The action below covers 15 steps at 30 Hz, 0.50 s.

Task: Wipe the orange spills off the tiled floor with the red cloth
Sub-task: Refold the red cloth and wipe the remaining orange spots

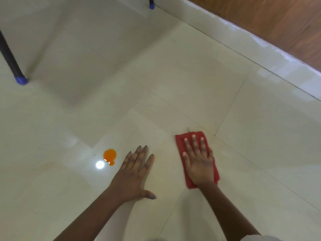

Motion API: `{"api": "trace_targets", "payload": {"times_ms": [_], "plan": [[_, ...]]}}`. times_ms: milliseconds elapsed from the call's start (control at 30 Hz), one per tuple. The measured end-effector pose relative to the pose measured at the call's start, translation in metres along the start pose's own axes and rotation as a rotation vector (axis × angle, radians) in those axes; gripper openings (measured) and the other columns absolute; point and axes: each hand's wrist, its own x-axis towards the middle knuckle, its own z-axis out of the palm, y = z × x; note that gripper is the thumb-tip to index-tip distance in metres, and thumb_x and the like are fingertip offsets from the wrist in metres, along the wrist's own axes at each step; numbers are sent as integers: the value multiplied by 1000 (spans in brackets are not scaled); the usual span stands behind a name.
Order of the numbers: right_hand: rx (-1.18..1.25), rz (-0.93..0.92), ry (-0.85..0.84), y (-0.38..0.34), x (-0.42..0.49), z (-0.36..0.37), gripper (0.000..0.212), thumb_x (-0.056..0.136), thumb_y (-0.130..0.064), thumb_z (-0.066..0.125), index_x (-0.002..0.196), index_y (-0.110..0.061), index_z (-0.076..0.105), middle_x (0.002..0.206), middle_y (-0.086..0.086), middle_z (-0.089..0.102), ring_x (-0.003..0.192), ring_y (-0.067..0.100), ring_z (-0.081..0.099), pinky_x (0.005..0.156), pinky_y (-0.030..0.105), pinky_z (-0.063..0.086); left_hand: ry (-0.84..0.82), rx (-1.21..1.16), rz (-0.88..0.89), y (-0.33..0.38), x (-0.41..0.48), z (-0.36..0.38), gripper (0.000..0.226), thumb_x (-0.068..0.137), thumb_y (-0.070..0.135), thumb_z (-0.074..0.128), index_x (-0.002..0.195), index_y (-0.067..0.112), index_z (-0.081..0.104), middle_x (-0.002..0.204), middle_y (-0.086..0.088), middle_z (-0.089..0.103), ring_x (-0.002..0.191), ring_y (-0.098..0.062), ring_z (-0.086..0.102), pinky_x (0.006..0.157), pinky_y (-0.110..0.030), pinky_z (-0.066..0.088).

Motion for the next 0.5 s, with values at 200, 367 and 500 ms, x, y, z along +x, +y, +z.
{"api": "trace_targets", "payload": {"times_ms": [200,367,500], "plan": [[3,115,-79,11,103,-21,51,98,-46,7,144,-38,-13,158,0,-12,143,26,-13,114,53,3,-9,-11,-17,1,16,10,128,51,91,40,144,5,20,151,-20,8,140,-33,9,106,-46,12],[-6,-136,-130,-46,127,-23,52,98,-45,8,146,-36,-9,157,1,-13,142,28,-17,114,54,-1,31,23,-34,6,17,2,128,47,91,44,141,5,28,148,-21,17,137,-33,15,108,-40,8],[-23,-478,-64,-30,50,-9,50,99,-45,14,147,-37,5,157,-2,3,144,28,-2,114,54,6,-4,2,-57,9,13,-1,127,48,91,45,142,7,27,150,-19,17,139,-31,13,107,-40,11]]}}
